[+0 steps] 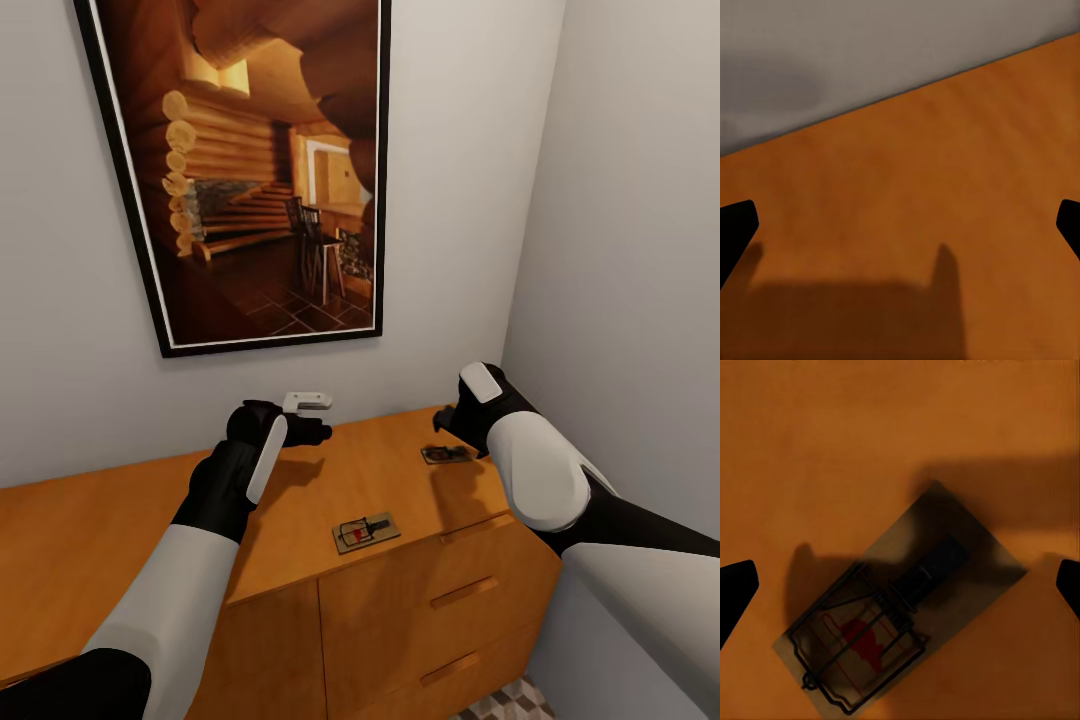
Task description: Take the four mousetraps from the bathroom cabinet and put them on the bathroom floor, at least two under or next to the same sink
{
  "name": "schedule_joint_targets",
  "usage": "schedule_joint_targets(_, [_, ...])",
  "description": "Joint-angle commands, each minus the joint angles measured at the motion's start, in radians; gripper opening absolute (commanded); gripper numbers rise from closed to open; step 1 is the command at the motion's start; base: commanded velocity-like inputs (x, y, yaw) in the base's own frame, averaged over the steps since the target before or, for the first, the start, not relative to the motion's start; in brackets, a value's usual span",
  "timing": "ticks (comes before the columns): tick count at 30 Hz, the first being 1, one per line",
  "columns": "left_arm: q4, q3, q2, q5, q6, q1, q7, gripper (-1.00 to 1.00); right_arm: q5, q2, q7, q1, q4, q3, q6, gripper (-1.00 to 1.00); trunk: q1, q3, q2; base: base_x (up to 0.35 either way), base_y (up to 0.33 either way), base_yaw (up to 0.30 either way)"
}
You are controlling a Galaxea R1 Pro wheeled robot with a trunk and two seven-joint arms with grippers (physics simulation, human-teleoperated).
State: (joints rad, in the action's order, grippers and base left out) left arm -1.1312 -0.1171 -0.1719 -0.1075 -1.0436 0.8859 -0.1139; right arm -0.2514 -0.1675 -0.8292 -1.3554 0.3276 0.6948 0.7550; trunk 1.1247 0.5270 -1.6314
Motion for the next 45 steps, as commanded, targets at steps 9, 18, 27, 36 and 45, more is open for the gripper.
schedule_joint_targets(9, [-0.001, -0.001, 0.0, -0.011, -0.004, 0.001, -0.01, 1.0, -0.036, 0.001, -0.018, 0.0, 0.002, -0.001, -0.005, 1.0, 0.0, 0.001, -0.001, 0.0, 0.0, 0.0])
schedule_joint_targets(18, [-0.001, -0.001, 0.0, -0.011, -0.004, 0.001, -0.01, 1.0, -0.075, 0.002, -0.021, 0.0, 0.001, -0.001, -0.005, 1.0, 0.0, 0.001, -0.001, 0.0, 0.0, 0.0])
schedule_joint_targets(27, [-0.001, -0.001, 0.0, -0.011, -0.004, 0.001, -0.01, 1.0, -0.084, 0.002, -0.023, 0.0, 0.001, -0.001, -0.005, 1.0, 0.0, 0.001, -0.001, 0.0, 0.0, 0.0])
schedule_joint_targets(36, [0.0, -0.001, 0.0, -0.011, -0.004, 0.001, -0.01, 1.0, -0.086, 0.002, -0.024, 0.001, 0.001, -0.001, -0.006, 1.0, 0.0, 0.001, -0.001, 0.0, 0.0, 0.0])
schedule_joint_targets(45, [0.003, -0.001, 0.0, -0.011, -0.004, 0.001, -0.01, 1.0, -0.087, 0.006, -0.024, 0.001, 0.001, -0.001, -0.007, 1.0, 0.0, 0.001, -0.001, 0.0, 0.0, 0.0])
